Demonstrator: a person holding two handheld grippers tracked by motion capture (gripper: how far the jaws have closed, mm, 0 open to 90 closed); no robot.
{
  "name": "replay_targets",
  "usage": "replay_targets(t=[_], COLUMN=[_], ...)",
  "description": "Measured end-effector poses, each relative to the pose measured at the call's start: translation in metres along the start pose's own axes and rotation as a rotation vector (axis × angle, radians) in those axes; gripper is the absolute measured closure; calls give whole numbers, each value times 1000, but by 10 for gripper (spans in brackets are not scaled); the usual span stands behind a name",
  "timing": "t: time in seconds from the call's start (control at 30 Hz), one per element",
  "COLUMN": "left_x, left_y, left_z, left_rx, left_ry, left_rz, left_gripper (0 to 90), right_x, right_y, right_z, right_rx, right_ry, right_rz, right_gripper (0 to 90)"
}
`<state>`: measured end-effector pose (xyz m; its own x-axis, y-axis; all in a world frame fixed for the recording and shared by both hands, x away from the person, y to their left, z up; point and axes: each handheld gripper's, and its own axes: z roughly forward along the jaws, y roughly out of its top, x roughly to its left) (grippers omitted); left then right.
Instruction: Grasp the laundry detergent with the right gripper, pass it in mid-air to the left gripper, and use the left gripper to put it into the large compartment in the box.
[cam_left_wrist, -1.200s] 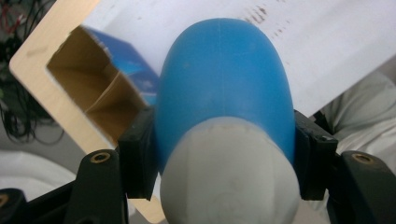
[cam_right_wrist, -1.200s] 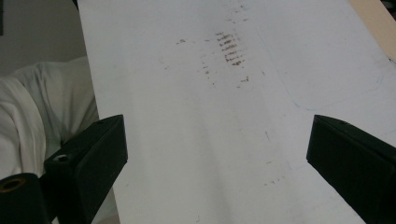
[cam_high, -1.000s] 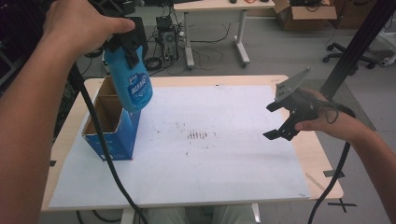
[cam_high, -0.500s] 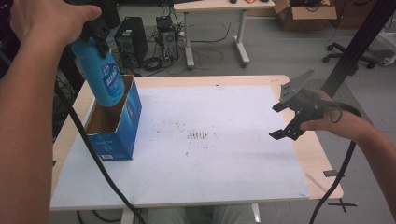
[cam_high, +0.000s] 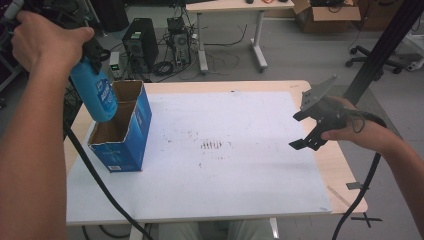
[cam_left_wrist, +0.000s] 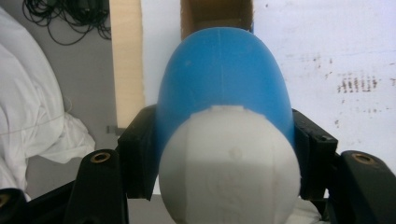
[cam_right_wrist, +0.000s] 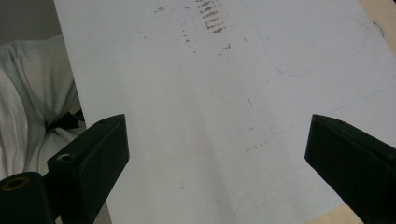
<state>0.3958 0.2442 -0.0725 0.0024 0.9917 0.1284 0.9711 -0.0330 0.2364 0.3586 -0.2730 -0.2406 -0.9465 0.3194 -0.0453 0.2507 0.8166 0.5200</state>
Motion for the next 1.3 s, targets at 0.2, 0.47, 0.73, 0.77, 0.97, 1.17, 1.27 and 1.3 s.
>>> replay_targets(t=[0.2, 0.47, 0.73, 0.77, 0.97, 1.17, 1.27, 1.3], left_x=[2, 1, -2, -3, -8, -10, -11, -12], left_y=[-1, -5, -13, -14, -17, -22, -22, -23], left_z=[26, 59, 100, 105, 128, 149, 155, 161], left_rx=[5, -3, -26, -26, -21, -19, -21, -25], left_ry=[-11, -11, -1, 3, 6, 2, 4, 8], left_rz=[-15, -16, 1, 8, 32, 46, 50, 58], left_gripper=[378, 379, 378, 378, 378, 379, 379, 379], right_x=[-1, -2, -1, -1, -1, -1, -1, -1], right_y=[3, -3, -6, -7, -6, -5, -5, -5], right_z=[1, 1, 2, 2, 8, 10, 11, 12], right_rx=[-6, -12, -14, -15, -18, -17, -16, -19], right_ry=[0, -1, -4, -4, -3, -5, -6, -4], right_rz=[-1, 12, 29, 27, 36, 39, 44, 45], right_gripper=[63, 66, 65, 65, 65, 65, 65, 65])
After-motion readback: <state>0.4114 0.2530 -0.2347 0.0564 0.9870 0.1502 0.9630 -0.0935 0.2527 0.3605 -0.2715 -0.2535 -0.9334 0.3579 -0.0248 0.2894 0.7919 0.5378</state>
